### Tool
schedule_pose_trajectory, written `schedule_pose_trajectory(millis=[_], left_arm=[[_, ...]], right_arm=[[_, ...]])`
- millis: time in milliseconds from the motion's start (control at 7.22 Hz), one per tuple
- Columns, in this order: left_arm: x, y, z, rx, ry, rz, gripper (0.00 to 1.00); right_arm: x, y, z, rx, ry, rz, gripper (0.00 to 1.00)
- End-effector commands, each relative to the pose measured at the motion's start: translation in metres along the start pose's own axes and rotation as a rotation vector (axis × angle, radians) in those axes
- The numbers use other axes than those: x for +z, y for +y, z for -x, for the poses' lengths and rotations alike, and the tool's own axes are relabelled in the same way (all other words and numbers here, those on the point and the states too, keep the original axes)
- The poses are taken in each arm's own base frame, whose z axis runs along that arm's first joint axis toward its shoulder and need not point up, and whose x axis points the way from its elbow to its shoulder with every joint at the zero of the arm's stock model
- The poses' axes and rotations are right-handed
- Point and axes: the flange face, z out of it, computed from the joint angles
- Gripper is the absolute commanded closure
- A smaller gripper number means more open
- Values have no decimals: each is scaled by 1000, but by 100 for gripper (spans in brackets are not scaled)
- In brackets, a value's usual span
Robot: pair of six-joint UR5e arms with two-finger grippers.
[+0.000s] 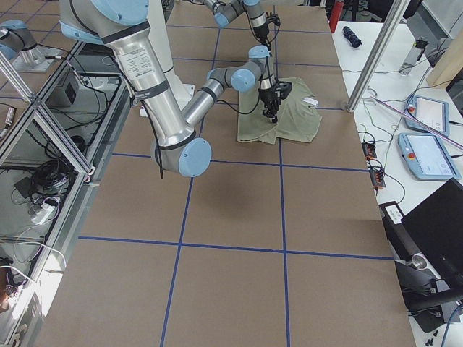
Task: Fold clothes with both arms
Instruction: 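Lift the hem with both grippers and fold it up toward the collar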
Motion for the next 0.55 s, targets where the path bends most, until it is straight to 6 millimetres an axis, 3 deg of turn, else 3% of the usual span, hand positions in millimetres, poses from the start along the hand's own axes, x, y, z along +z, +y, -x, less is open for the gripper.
schedule_pose_trajectory(millis=[0, 138, 277, 415], left_arm=[[77, -59, 7, -17, -7, -60, 100], [108, -66, 8, -16, 7, -65, 100], [121, -67, 16, -11, 23, -73, 100], [123, -69, 11, -6, 25, -84, 100]], right_arm=[[59, -68, 34, 7, 13, 13, 100], [76, -75, 45, -10, 47, 16, 100], [85, -76, 47, -15, 37, 12, 100], [91, -76, 45, -18, 38, 11, 100]])
